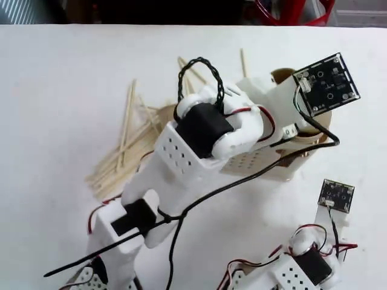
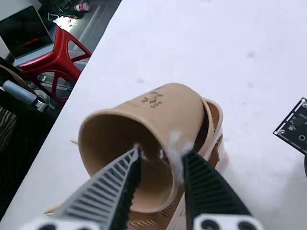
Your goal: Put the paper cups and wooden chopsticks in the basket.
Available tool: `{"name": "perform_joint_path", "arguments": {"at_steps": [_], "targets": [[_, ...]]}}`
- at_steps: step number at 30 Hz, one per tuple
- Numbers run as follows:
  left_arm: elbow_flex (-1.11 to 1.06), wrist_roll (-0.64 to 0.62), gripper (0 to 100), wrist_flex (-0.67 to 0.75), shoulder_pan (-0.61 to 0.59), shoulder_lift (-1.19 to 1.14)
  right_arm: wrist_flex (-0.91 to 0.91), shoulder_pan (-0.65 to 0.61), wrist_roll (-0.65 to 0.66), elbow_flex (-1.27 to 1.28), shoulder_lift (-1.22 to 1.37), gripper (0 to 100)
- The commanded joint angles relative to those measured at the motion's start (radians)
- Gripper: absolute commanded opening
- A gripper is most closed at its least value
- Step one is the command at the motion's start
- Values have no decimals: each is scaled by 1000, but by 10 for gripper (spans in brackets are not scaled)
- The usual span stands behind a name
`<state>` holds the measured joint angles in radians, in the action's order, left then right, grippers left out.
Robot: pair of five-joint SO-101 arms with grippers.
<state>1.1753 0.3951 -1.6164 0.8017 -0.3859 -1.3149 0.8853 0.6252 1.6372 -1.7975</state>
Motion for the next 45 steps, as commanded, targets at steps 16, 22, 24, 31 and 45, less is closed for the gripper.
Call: {"name": "perform_joint_path", "arguments": {"at_steps": [16,22,24,31,45], "targets": [[23,5,150,57,53,4,18,-2,3,-5,-5,121],[-118,9,141,92,58,5,18,-2,3,-5,-5,121],[-140,12,92,120,54,15,18,-2,3,-5,-5,121],[-140,109,23,143,61,18,18,-2,3,-5,-5,121],[-140,261,23,-2,151,13,18,-2,3,-5,-5,122]]}}
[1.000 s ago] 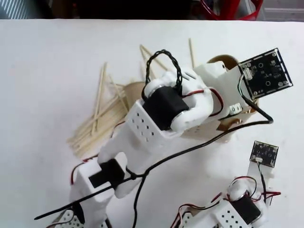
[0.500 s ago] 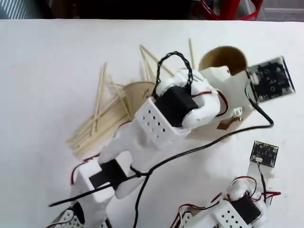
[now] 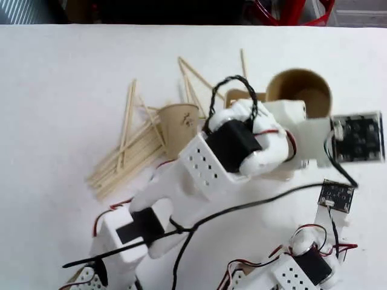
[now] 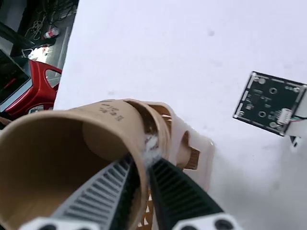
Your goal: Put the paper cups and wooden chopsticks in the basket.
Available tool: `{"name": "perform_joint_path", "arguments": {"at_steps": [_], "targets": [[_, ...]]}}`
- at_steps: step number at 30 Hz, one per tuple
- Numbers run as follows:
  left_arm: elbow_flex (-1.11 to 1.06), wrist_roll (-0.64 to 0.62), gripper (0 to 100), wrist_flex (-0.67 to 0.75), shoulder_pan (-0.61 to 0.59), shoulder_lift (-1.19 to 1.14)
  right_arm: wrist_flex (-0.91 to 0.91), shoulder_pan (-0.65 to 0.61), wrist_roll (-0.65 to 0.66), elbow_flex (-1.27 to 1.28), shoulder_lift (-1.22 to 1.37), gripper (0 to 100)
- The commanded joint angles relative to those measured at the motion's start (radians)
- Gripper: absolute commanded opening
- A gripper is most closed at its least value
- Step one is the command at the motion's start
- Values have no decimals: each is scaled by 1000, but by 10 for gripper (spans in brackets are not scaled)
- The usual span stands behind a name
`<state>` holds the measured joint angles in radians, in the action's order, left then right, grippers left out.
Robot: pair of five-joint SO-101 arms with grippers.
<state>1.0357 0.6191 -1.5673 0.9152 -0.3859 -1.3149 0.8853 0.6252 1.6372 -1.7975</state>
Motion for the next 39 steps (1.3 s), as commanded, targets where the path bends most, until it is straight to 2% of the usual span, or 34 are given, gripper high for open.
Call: {"name": "perform_joint_path", "arguments": {"at_steps": [1,5,10,17,28,32,35,39], "targets": [[0,40,23,-64,38,10,18,-2,3,-5,-5,122],[-2,31,41,-68,19,8,18,-2,3,-5,-5,122],[0,-34,173,-31,-18,12,18,-2,3,-5,-5,121],[0,-37,149,46,-62,16,18,-2,3,0,-5,122],[14,-43,149,103,-41,19,19,-2,3,0,-5,122],[141,-46,147,74,-45,44,19,-2,3,0,-5,122],[278,-58,146,-17,-79,85,19,-2,3,0,-5,122],[425,-170,146,-157,-251,134,19,-2,5,-2,-5,122]]}}
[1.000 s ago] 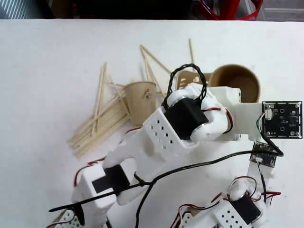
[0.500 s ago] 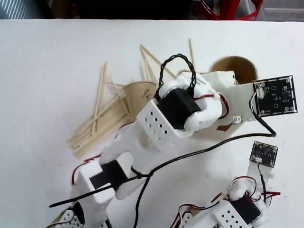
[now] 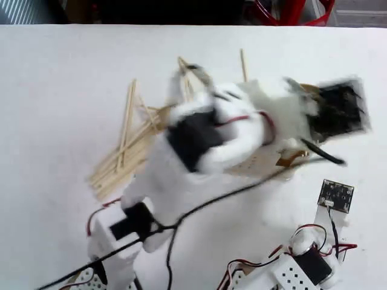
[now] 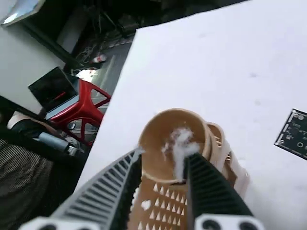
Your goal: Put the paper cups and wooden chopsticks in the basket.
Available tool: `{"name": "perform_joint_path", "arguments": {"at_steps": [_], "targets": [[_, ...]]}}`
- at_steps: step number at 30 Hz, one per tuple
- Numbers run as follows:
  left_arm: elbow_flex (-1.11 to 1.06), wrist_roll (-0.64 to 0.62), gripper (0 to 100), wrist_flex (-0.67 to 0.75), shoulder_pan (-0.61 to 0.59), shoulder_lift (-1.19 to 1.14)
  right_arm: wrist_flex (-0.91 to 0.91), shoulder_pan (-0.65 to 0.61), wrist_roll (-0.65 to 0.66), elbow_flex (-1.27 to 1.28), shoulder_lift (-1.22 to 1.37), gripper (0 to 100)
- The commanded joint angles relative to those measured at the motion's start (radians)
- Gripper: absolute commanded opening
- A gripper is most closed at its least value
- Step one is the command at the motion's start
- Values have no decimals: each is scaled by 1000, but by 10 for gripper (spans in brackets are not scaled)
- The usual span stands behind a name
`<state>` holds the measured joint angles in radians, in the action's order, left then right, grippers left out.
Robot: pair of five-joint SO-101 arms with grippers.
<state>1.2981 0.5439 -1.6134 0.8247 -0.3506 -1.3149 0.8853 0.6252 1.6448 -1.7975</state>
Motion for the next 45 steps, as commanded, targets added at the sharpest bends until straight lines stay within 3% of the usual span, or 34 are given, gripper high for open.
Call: {"name": "perform_joint_path", "arguments": {"at_steps": [1,7,12,15,18,22,26,31,36,40,45], "targets": [[187,-124,146,-153,-225,107,19,-2,5,-9,-5,123],[9,-345,146,-180,-730,125,42,-2,-2,-37,-5,123],[-450,-293,146,-172,-931,130,143,-2,-5,-198,-5,123],[-732,-287,150,-109,-995,124,128,-51,-3,-356,1,123],[-977,-302,151,68,-1053,134,12,-185,-3,-519,4,123],[-1208,-462,151,288,-1142,124,-134,-338,-23,-806,114,123],[-1398,-617,151,442,-1162,128,-171,-506,-163,-1152,444,123],[-1461,-687,151,563,-1254,117,-331,-920,-311,-1628,990,123],[-1481,-695,151,641,-1271,90,-394,-1343,-516,-1978,1481,123],[-1471,-694,151,651,-1271,61,-394,-1504,-646,-2148,1796,124],[-1471,-694,151,651,-1271,61,-390,-1524,-787,-2352,2083,240]]}}
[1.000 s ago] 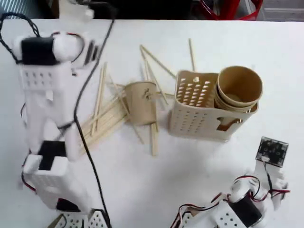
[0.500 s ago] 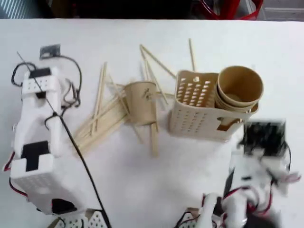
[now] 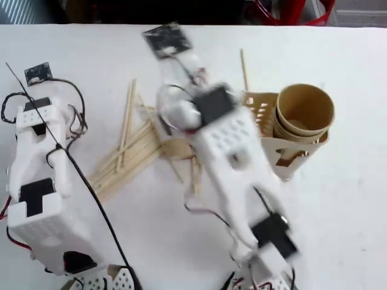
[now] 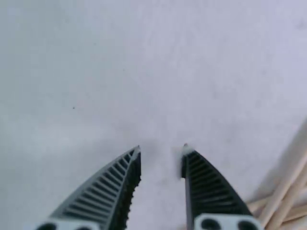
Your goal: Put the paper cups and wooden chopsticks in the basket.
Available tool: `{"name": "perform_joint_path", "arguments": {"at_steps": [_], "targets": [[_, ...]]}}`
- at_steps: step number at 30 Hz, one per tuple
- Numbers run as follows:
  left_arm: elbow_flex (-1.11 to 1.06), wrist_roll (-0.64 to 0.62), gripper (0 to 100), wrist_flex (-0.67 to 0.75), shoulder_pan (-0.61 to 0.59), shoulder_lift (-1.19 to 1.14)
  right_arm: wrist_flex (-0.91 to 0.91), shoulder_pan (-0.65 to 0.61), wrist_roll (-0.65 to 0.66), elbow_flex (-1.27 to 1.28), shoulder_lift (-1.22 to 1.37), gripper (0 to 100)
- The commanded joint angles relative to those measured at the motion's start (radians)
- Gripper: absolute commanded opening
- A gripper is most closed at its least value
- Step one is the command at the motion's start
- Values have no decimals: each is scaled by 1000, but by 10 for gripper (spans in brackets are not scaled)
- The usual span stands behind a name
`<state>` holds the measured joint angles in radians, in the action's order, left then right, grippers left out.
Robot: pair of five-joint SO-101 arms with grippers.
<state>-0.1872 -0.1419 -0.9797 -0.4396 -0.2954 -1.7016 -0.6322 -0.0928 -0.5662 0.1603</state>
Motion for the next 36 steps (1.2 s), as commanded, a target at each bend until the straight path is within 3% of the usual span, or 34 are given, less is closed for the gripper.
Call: {"name": "perform_joint_path", "arguments": {"at_steps": [1,5,12,15,32,36], "targets": [[14,-8,151,17,-7,5,-4,2,-91,-189,170,271],[14,-6,151,17,-7,5,-4,24,-196,-353,334,303],[14,-6,151,18,-4,5,-7,48,-540,-606,581,301],[14,-5,151,18,-2,5,-7,77,-631,-667,664,308],[14,-5,151,32,1,5,-10,107,-651,-712,746,344],[14,-5,151,32,-1,5,15,102,-723,-721,745,344]]}}
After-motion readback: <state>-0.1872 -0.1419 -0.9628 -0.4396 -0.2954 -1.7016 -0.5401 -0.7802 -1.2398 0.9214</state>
